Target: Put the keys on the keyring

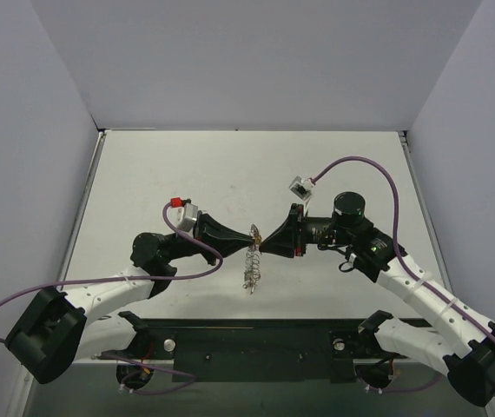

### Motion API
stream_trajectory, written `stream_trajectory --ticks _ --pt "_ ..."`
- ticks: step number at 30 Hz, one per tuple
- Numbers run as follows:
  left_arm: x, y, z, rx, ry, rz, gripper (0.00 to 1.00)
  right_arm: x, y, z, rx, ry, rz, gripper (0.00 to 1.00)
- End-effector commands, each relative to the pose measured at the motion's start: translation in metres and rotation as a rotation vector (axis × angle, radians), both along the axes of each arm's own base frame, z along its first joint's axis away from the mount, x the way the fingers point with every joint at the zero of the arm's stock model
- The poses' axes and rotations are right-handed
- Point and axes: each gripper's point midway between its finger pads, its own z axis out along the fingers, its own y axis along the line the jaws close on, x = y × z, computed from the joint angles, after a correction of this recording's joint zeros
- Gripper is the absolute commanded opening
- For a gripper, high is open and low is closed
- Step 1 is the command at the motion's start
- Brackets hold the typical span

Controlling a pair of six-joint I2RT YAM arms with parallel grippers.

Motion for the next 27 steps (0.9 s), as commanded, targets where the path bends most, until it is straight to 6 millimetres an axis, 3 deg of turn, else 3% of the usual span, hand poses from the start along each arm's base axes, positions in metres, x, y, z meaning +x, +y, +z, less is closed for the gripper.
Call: stream_trajectory --ticks 1,7,12,27 --pt "-0.020 0.019 0.058 -0.187 -0.251 0.010 0.00 -0.009 -0.005 0.024 0.038 -0.167 0.087 0.20" --pt "-0.021 0.020 0.054 -0.182 -0.237 0.009 0.00 -0.018 -0.010 0.026 0.007 -0.376 0.217 0.31" --pt "-0.023 0.020 0.053 -0.185 -0.228 0.003 0.00 -0.012 -0.010 0.032 0.004 -0.565 0.258 0.43" --pt "-0.026 0.020 0.054 -0.207 -0.221 -0.022 0.00 0.005 0.006 0.030 -0.020 -0.661 0.285 0.36"
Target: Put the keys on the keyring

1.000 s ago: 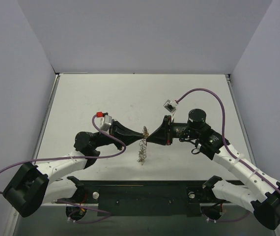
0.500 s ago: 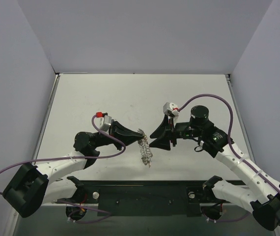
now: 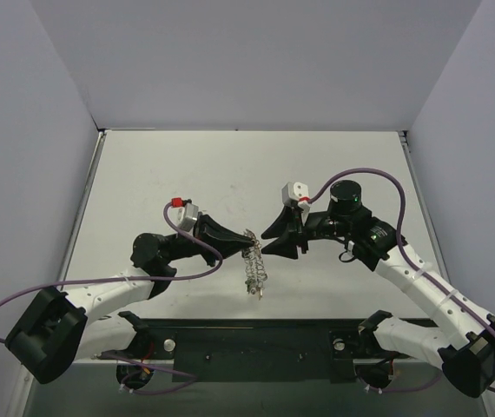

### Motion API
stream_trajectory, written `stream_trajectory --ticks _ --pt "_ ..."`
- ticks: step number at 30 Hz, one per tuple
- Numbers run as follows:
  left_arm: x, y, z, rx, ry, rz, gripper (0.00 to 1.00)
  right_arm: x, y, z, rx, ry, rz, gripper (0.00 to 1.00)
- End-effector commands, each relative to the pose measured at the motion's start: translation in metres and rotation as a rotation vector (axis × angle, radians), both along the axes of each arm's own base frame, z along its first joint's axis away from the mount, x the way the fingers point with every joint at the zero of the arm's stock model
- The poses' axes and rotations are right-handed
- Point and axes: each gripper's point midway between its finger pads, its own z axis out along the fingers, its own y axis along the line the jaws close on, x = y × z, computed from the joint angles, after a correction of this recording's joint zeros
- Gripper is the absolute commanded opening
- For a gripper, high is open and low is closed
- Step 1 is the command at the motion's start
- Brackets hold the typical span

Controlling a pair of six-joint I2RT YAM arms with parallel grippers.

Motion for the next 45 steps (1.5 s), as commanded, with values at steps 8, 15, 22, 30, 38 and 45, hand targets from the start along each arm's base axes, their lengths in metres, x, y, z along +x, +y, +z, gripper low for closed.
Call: stream_trajectory --ticks 8,15,22,30,38,45 --pt "-0.024 0.018 0.058 -0.219 -0.243 -0.008 0.00 -0.007 0.013 0.023 0.053 -0.069 0.077 0.22" --pt "-0.024 0.017 0.059 -0.223 -0.240 -0.012 0.00 -0.007 0.014 0.023 0.054 -0.071 0.075 0.19" --pt "-0.025 0.016 0.059 -0.224 -0.233 -0.018 0.00 -0.002 0.015 0.022 0.052 -0.073 0.042 0.18" --pt "-0.024 0.015 0.059 -0.225 -0.228 -0.015 0.00 -0.002 0.014 0.019 0.049 -0.067 0.034 0.00" --pt "-0.022 0.013 0.051 -0.192 -0.205 -0.009 0.00 0.001 0.009 0.023 0.041 -0.030 -0.003 0.00" --pt "-0.011 0.011 0.031 -0.083 -0.156 0.058 0.00 0.010 -0.011 0.002 -0.133 -0.007 -0.102 0.00"
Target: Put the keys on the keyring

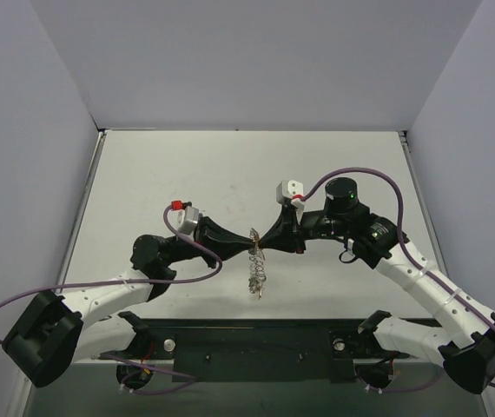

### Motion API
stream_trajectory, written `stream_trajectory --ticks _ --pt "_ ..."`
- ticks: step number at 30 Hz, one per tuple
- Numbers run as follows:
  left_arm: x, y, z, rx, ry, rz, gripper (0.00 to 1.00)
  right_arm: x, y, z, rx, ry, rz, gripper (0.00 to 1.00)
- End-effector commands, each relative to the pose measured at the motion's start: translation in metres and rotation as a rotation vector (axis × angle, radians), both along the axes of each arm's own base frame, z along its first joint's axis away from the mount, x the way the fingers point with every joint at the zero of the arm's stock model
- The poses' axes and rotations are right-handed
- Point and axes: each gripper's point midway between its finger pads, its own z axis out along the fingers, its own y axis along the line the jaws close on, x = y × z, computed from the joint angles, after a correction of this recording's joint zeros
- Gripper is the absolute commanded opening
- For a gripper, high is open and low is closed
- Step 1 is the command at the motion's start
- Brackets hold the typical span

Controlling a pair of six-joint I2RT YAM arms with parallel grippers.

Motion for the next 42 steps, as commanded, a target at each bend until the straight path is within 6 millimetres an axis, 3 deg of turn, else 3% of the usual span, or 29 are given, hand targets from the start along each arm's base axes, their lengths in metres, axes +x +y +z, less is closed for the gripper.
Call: stream_trajectory --ticks 1,10,11,12,14,20,26,30,42 --pt "-0.009 0.015 0.033 -0.080 -0.160 0.058 0.00 0.009 -0.016 0.000 -0.080 -0.052 -0.061 0.00" --pt "-0.009 0.016 0.033 -0.093 -0.136 0.053 0.00 0.005 -0.016 -0.001 -0.083 -0.058 -0.034 0.00" --pt "-0.009 0.016 0.033 -0.097 -0.136 0.049 0.00 0.002 -0.013 0.002 -0.057 -0.062 -0.006 0.04" --pt "-0.009 0.015 0.032 -0.097 -0.138 0.050 0.00 -0.002 -0.011 0.005 -0.040 -0.056 0.013 0.18" --pt "-0.008 0.015 0.032 -0.099 -0.135 0.053 0.00 -0.005 -0.007 0.012 -0.003 -0.051 0.029 0.29" --pt "-0.009 0.015 0.037 -0.131 -0.137 0.038 0.00 0.001 0.005 0.029 0.075 -0.087 0.036 0.35" --pt "-0.011 0.013 0.038 -0.146 -0.134 0.023 0.00 -0.006 0.015 0.020 0.074 -0.066 0.063 0.31" --pt "-0.011 0.014 0.040 -0.149 -0.143 0.031 0.00 -0.007 0.012 0.013 0.048 -0.052 0.069 0.26" --pt "-0.015 0.015 0.044 -0.153 -0.161 0.019 0.00 -0.009 0.008 0.000 0.015 -0.069 0.092 0.24"
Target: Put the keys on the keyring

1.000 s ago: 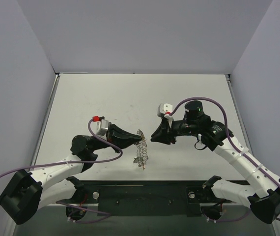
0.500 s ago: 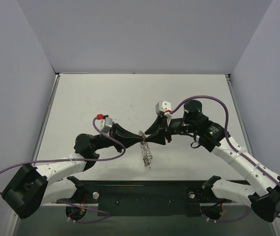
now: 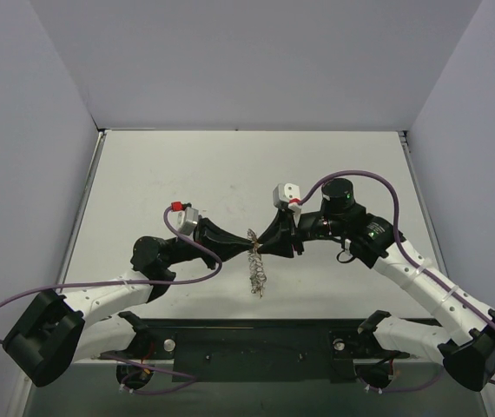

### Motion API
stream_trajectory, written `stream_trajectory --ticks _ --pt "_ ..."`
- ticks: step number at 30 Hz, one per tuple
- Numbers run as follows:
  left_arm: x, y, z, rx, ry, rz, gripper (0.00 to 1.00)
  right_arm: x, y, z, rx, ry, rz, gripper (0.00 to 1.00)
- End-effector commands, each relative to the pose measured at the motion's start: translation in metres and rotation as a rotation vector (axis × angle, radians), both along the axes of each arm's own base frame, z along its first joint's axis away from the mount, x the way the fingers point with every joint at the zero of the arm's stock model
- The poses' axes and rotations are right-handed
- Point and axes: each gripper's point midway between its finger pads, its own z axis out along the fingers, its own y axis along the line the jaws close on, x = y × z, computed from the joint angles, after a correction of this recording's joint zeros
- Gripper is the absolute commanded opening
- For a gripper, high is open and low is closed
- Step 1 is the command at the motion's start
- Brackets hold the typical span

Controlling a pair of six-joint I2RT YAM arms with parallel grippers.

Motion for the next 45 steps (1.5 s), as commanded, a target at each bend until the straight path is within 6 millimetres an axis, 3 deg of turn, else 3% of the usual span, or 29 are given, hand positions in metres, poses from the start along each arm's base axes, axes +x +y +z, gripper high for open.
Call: stream_trajectory --ticks 1,8,14,27,37,43,45 --pt "-0.014 0.011 0.049 -0.153 -0.167 0.003 0.00 -0.003 0.002 0.000 0.022 -0.037 0.045 0.23" --pt "-0.015 0.011 0.051 -0.160 -0.169 -0.006 0.00 -0.002 0.005 -0.001 0.026 -0.042 0.051 0.14" --pt "-0.016 0.009 0.049 -0.158 -0.159 -0.014 0.00 0.000 0.008 0.005 0.051 -0.055 0.052 0.01" --pt "-0.013 0.009 0.045 -0.155 -0.131 0.009 0.00 -0.005 0.004 0.007 0.047 -0.032 0.056 0.00" --pt "-0.008 0.005 0.030 -0.060 -0.062 0.017 0.24 0.005 -0.010 -0.010 -0.053 0.018 -0.064 0.00" --pt "-0.002 0.008 0.024 0.028 -0.093 0.076 0.32 0.009 -0.019 -0.019 -0.120 -0.003 -0.088 0.00" --pt "0.007 0.006 0.004 0.156 -0.064 0.111 0.33 0.009 -0.025 -0.023 -0.171 -0.039 -0.083 0.00"
